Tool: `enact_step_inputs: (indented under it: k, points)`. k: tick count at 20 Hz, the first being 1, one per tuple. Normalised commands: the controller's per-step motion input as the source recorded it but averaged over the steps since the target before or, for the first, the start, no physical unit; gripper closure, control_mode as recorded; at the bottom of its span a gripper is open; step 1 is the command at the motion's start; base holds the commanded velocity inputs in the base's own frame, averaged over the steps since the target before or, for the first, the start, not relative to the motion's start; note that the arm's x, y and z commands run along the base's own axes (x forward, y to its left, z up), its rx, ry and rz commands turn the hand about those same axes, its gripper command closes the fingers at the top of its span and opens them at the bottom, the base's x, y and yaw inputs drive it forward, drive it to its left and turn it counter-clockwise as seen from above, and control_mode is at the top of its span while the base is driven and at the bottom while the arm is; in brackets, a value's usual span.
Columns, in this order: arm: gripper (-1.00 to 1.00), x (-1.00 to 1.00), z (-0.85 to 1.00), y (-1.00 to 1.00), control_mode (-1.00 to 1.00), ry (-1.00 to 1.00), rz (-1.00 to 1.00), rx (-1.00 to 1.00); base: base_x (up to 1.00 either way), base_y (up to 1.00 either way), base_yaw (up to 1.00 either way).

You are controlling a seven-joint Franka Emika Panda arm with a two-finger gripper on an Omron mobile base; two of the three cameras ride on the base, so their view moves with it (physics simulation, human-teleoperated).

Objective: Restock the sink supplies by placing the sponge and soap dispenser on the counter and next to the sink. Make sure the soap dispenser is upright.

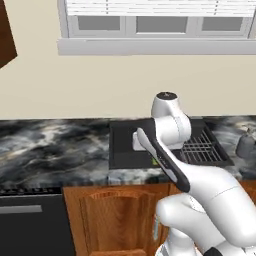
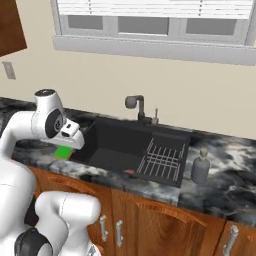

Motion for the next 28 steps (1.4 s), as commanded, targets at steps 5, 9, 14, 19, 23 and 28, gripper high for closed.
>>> enact_step_inputs:
  k: [5,9,14,19,23,28]
  points:
    - [1.00,0.00,0.00,0.00,1.00,0.00,0.00,0.00,0.16,0.80,0.03]
    - [1.00,0.22,0.00,0.05,-1.00,0.00,0.00,0.00,0.56,0.13,0.00]
    - [1.00,0.98,-0.25,0.25,-1.00,0.01,0.00,0.00,0.00,0.00,0.00]
    - [1.00,0.89,-0.66,0.74,-1.00,0.06,0.00,0.00,0.00,0.00,0.00]
    - [1.00,0.54,-0.58,0.02,-1.00,0.01,0.01,0.00,0.00,0.00,0.00]
    - [1.00,0.46,-0.47,-0.03,-1.00,0.00,0.00,0.00,0.00,0.00,0.00]
